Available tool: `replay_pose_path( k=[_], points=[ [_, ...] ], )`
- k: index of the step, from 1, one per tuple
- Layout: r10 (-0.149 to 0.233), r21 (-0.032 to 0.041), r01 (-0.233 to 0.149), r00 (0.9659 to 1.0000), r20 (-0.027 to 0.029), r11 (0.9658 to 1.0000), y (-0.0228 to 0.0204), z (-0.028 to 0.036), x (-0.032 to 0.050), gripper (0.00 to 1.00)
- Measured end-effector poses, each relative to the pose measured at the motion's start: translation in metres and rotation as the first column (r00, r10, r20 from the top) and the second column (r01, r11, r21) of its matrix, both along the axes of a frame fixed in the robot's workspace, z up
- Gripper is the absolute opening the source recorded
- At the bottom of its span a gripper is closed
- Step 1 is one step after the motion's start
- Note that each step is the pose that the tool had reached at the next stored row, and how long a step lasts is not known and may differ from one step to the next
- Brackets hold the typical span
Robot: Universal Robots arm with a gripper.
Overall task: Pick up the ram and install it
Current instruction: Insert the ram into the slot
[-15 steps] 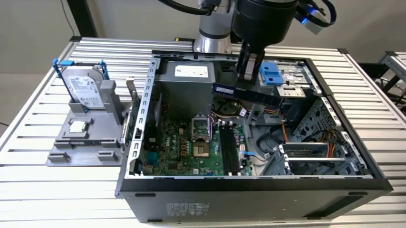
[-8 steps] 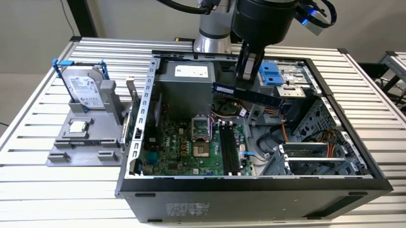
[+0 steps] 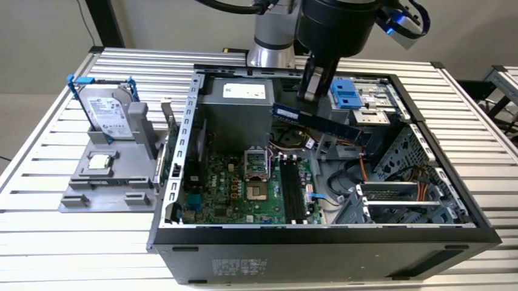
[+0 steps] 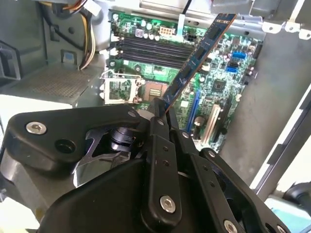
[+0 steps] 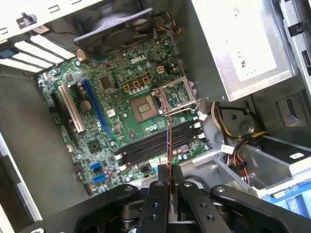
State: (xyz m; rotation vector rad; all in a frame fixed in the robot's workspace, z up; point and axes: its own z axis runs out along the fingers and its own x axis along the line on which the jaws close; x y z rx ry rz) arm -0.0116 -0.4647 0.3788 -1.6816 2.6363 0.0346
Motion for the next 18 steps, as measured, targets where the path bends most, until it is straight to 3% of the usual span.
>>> replay_pose_path(
  k=[5,9,13,18],
  points=[
    [-0.075,0.0000,0.075,0.9972,0.0000,0.9972,0.0000,-0.0001,0.0000,0.00],
    [-0.136,0.0000,0.136,0.9907,0.0001,0.9907,0.0000,-0.0001,0.0000,0.00],
    [-0.196,-0.0001,0.196,0.9805,0.0000,0.9805,0.0000,0.0000,0.0000,0.00],
    [-0.273,-0.0002,0.273,0.9620,0.0001,0.9620,0.0000,0.0000,0.0000,0.00]
  ],
)
